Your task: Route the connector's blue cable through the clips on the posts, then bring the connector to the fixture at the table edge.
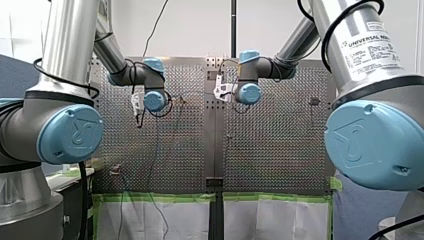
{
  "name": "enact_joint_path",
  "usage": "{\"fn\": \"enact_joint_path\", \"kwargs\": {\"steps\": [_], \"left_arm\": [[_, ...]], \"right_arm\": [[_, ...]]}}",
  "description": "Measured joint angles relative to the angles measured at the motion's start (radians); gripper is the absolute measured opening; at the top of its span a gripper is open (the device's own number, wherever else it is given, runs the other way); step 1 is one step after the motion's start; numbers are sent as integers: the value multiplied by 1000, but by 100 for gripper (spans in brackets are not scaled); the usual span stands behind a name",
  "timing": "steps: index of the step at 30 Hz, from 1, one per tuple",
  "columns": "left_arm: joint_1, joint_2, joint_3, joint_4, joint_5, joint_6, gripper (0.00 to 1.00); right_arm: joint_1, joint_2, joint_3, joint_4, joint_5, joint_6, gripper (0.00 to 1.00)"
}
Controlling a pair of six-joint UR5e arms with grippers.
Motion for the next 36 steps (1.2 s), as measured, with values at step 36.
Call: {"fn": "enact_joint_path", "kwargs": {"steps": [36], "left_arm": [[7,-55,36,-9,15,29,0]], "right_arm": [[-19,26,1,17,-16,-7,0]]}}
